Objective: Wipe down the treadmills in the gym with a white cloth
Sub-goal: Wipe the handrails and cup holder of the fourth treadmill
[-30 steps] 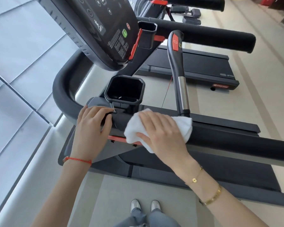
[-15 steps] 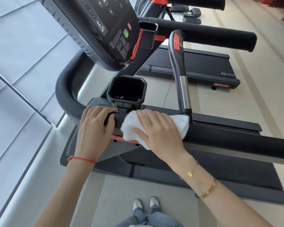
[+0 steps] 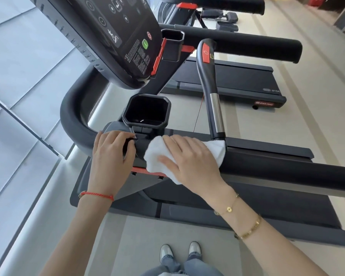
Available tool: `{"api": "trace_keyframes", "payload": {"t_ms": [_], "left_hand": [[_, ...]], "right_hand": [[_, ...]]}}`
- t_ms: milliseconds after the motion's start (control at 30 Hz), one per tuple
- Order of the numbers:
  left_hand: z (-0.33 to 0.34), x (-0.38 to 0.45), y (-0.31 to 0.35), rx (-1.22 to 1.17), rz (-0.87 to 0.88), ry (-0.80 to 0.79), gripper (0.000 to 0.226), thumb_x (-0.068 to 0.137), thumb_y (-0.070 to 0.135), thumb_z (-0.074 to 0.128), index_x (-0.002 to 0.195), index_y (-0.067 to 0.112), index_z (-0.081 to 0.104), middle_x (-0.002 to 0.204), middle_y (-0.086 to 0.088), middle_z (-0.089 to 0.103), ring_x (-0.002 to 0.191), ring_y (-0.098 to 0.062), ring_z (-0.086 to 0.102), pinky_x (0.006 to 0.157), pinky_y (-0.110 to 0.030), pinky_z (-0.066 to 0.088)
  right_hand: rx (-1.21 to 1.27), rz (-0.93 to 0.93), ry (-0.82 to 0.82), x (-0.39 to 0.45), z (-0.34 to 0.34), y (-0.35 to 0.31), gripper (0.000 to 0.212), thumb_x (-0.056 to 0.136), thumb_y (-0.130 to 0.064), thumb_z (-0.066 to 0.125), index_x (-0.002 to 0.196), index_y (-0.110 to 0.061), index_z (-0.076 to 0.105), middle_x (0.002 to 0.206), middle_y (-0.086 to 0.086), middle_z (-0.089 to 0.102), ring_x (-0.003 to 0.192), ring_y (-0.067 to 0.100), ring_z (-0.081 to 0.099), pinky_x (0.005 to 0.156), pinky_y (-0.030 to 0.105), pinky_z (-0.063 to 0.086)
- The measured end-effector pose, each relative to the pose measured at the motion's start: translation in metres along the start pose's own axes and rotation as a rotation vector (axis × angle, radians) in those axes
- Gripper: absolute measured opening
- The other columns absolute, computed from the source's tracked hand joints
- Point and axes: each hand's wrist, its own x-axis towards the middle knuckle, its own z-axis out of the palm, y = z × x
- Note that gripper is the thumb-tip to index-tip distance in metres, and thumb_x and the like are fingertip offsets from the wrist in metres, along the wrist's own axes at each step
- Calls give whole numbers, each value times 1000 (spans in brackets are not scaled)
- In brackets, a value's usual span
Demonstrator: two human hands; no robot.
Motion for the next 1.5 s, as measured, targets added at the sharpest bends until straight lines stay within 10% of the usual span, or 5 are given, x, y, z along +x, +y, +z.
{"api": "trace_keyframes", "payload": {"t_ms": [300,700,1100,1267,1500], "left_hand": [[16,-7,39,-75,86,-11,23,97,11,51,115,10,66,115,-4,64,113,-25,54,118,-45,27],[62,-13,138,-35,182,-88,18,96,13,56,108,15,70,104,2,70,99,-20,63,110,-44,33],[118,-34,251,-61,218,-86,18,99,20,52,97,23,69,95,12,69,87,-12,63,101,-34,32],[130,-42,279,-46,201,-69,22,98,23,48,96,22,70,94,11,70,87,-14,65,97,-34,34],[146,-51,313,-30,194,-74,19,98,20,52,98,19,71,93,8,71,90,-16,65,98,-36,35]], "right_hand": [[-76,333,210,-55,-12,61,38,102,-42,37,97,-13,63,86,4,65,77,27,58,75,38,43],[-89,206,243,-105,-15,125,40,99,-48,45,114,-15,62,101,3,67,91,26,62,86,39,48],[-12,578,-124,-161,-73,263,48,94,-46,37,57,-18,51,52,-3,53,54,25,54,57,33,39],[-28,385,-30,-169,-69,257,47,96,-48,32,71,-21,61,62,-5,58,60,22,56,59,34,40],[-141,231,284,-236,-56,293,38,96,-42,52,117,-13,67,110,4,66,102,29,60,100,47,42]]}}
